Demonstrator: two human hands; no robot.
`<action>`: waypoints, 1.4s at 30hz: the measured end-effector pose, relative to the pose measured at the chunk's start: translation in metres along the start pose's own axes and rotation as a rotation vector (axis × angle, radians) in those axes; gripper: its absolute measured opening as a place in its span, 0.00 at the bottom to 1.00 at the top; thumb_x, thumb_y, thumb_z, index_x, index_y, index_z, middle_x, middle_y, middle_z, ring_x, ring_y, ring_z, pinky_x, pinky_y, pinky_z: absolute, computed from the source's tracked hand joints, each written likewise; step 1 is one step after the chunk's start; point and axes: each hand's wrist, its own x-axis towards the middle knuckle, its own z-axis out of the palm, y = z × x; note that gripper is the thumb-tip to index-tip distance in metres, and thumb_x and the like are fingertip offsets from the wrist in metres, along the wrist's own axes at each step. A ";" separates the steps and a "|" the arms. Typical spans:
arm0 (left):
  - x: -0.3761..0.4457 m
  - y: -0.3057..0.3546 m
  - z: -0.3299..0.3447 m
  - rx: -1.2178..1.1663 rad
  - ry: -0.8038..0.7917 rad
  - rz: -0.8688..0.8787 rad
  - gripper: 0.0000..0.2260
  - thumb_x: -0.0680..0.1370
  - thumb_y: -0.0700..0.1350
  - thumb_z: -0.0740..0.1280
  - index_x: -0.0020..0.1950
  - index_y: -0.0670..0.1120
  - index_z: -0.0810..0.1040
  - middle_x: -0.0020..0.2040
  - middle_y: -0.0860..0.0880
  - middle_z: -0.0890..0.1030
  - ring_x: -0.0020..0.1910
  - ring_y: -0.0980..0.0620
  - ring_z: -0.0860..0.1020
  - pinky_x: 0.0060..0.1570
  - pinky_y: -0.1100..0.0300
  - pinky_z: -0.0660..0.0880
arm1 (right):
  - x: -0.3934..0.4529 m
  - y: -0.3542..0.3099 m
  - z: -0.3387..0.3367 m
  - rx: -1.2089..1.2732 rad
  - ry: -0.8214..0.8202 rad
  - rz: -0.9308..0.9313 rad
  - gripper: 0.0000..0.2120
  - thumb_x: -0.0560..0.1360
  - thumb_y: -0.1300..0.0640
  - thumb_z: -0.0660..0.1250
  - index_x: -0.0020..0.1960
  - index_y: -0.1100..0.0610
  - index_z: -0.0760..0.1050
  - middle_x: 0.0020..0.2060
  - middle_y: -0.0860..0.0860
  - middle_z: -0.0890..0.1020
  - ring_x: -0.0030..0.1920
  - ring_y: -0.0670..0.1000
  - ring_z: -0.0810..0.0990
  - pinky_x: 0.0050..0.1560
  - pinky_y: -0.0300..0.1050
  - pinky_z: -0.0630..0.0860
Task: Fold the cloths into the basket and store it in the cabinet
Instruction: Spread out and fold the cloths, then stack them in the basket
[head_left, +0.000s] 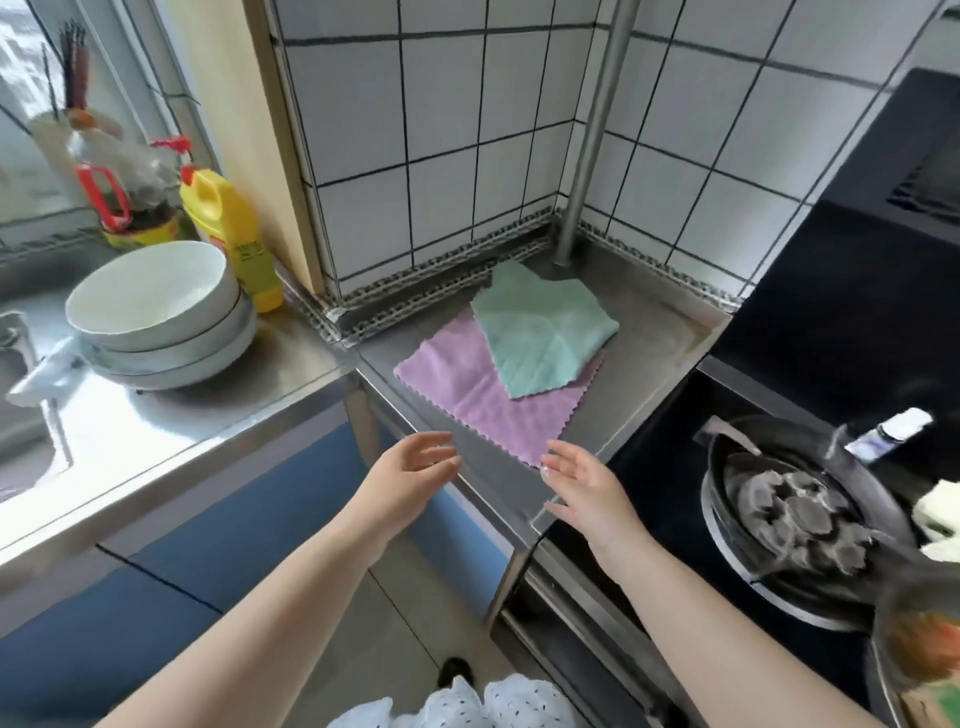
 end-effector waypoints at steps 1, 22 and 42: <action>0.013 0.004 -0.003 0.016 -0.012 -0.003 0.11 0.75 0.50 0.69 0.55 0.60 0.76 0.53 0.60 0.81 0.50 0.66 0.79 0.50 0.64 0.74 | 0.012 -0.001 0.001 0.010 0.016 0.013 0.14 0.77 0.62 0.63 0.60 0.48 0.72 0.54 0.44 0.78 0.54 0.41 0.77 0.56 0.45 0.76; 0.300 0.056 -0.059 0.403 -0.333 0.095 0.17 0.76 0.41 0.68 0.65 0.45 0.74 0.60 0.47 0.79 0.55 0.54 0.78 0.55 0.62 0.74 | 0.202 -0.026 0.059 -0.341 0.336 0.071 0.18 0.75 0.59 0.68 0.65 0.53 0.73 0.61 0.45 0.78 0.60 0.42 0.74 0.57 0.29 0.65; 0.449 0.045 -0.004 0.749 -0.366 0.407 0.18 0.73 0.35 0.67 0.61 0.47 0.78 0.59 0.50 0.75 0.47 0.56 0.75 0.41 0.74 0.68 | 0.238 -0.008 0.056 -0.949 0.535 0.014 0.07 0.74 0.60 0.63 0.47 0.57 0.79 0.46 0.51 0.81 0.47 0.52 0.79 0.44 0.44 0.72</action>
